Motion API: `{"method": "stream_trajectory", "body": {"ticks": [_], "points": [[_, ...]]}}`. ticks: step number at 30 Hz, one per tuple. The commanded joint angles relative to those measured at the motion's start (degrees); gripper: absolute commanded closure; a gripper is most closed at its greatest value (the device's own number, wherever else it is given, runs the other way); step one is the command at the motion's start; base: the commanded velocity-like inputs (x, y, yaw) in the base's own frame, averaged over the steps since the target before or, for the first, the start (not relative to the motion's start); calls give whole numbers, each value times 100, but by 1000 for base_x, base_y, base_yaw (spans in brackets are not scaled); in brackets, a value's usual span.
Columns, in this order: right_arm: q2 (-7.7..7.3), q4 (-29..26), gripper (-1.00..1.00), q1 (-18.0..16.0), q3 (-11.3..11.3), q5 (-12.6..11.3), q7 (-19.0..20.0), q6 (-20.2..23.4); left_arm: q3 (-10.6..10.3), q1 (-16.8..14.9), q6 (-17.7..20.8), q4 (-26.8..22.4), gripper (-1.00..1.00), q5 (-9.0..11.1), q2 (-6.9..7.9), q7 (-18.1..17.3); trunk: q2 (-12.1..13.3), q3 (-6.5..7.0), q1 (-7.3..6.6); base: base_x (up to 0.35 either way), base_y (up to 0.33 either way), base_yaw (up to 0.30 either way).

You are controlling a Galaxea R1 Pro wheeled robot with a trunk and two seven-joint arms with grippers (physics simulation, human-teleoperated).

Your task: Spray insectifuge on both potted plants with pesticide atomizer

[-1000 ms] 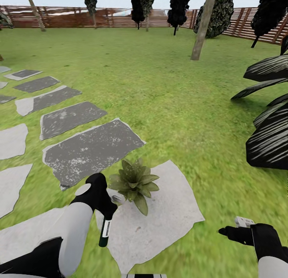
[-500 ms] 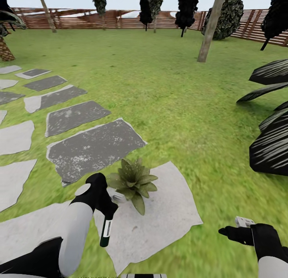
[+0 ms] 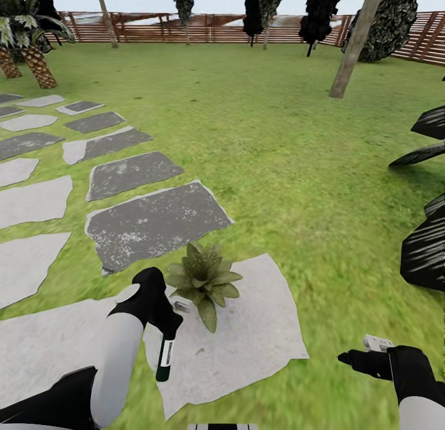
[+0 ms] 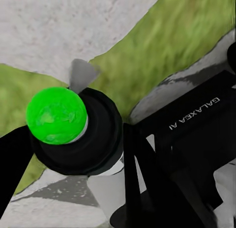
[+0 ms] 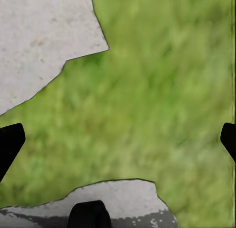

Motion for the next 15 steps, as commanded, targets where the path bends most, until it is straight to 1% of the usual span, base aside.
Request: {"method": "stream_trajectory", "body": {"ticks": [1,3,6,15], "points": [[1,-2,-100,-6,-19,60,56,-3,44,-8,61,-12,100,-59,-10,-52,-2,-5,-1,0,-341,24],[1,-2,-100,-6,-19,60,55,-3,47,-8,61,-80,100,-63,-10,-52,-2,-5,-1,3,-340,22],[1,-1,-100,-6,-19,60,52,-3,50,-5,61,-259,100,-71,-10,-52,-2,-5,-1,51,-200,167],[1,3,-100,-6,-19,60,49,-3,49,-4,61,-307,100,-76,-10,-52,-2,-5,-1,6,-19,248]]}}
